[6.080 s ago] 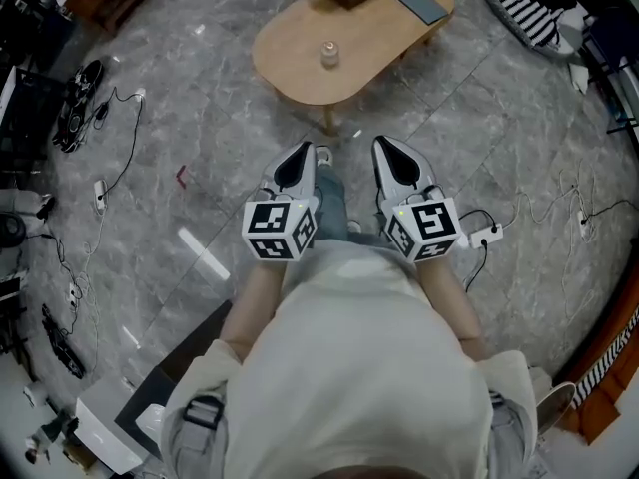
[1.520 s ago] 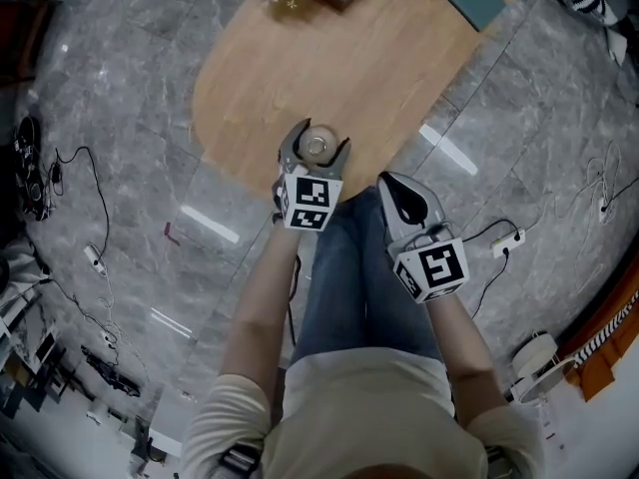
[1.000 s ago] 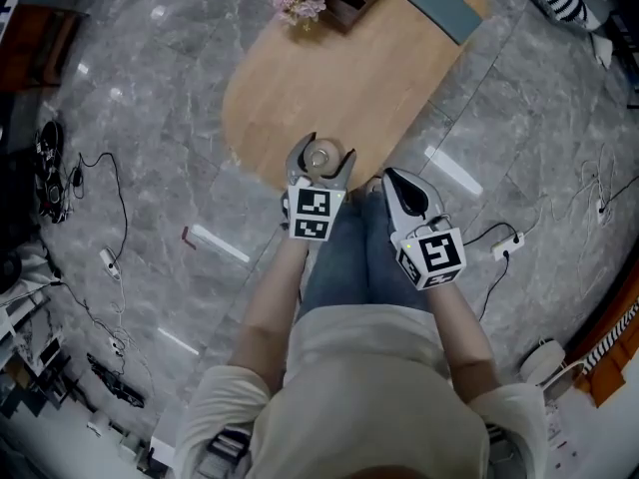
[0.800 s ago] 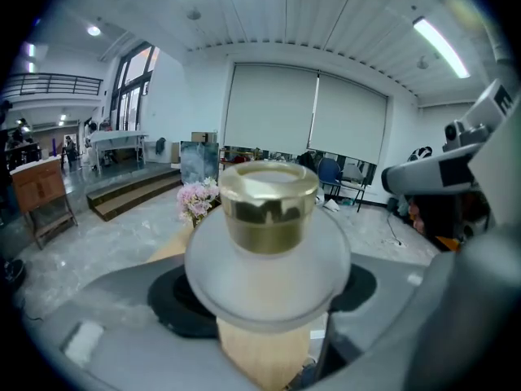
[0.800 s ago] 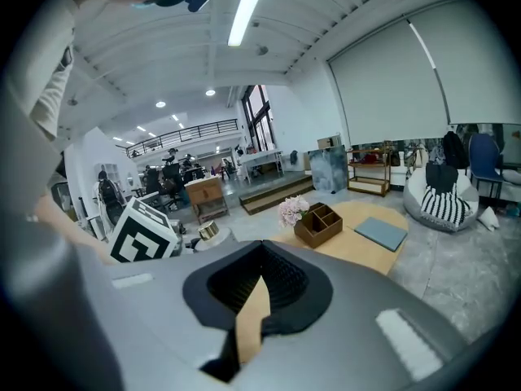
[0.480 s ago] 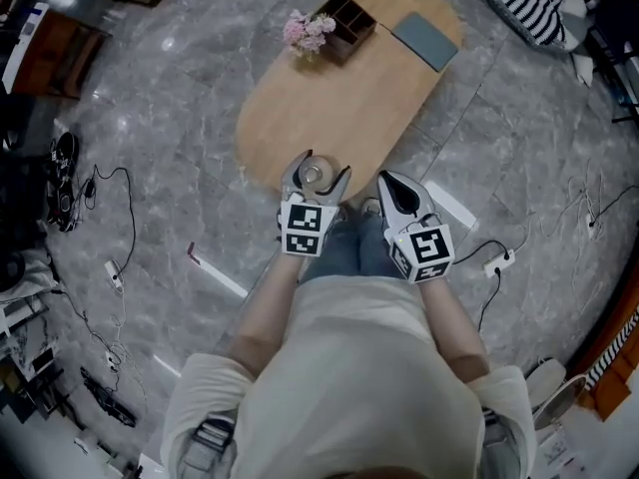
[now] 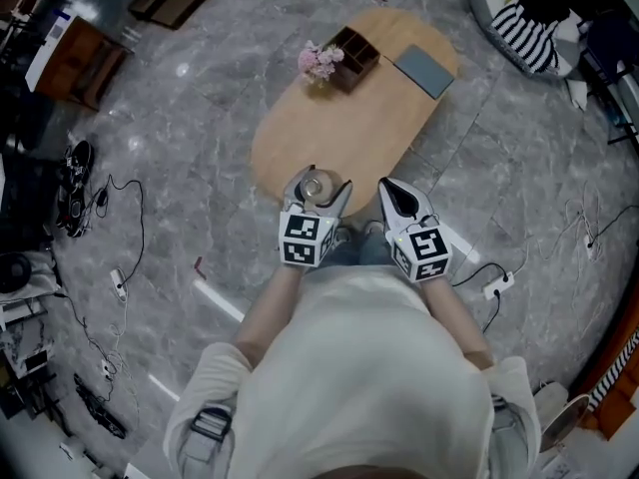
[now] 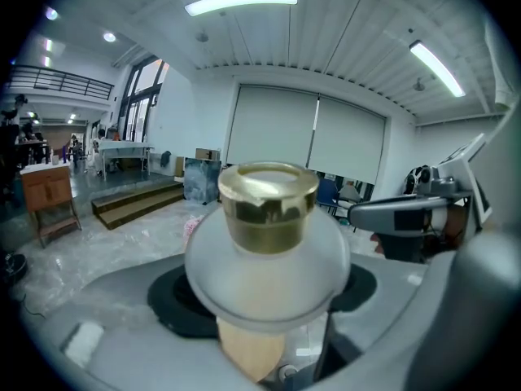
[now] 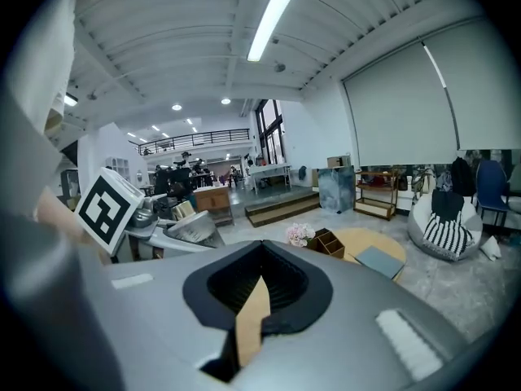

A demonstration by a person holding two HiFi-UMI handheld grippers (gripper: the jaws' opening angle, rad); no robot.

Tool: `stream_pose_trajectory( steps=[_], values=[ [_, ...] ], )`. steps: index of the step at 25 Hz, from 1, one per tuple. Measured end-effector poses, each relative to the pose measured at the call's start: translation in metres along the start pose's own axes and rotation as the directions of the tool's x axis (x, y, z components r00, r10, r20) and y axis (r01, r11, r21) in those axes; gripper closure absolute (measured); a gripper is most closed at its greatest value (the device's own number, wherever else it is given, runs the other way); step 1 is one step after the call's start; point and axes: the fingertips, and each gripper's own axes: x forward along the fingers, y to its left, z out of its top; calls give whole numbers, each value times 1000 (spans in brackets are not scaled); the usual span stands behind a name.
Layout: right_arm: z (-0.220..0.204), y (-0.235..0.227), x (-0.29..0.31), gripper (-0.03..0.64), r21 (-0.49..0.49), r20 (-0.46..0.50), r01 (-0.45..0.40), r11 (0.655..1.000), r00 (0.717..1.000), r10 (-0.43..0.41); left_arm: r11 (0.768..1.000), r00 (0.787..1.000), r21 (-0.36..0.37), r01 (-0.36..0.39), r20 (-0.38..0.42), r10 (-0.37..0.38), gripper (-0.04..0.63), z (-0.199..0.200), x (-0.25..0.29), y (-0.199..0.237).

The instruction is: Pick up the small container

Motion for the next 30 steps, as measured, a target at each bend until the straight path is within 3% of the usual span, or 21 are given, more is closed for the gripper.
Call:
stream_pose_trajectory(
  steps=[11, 30],
  values=[
    [22, 15, 14, 618, -10, 45, -42, 999, 998, 43, 1000, 999, 3, -30, 35, 30, 256, 15, -36, 17],
    [18, 11, 20, 620, -46, 30, -5, 999, 1000, 6, 1000, 998, -14, -28, 59, 28, 256, 19, -36, 28]
  ],
)
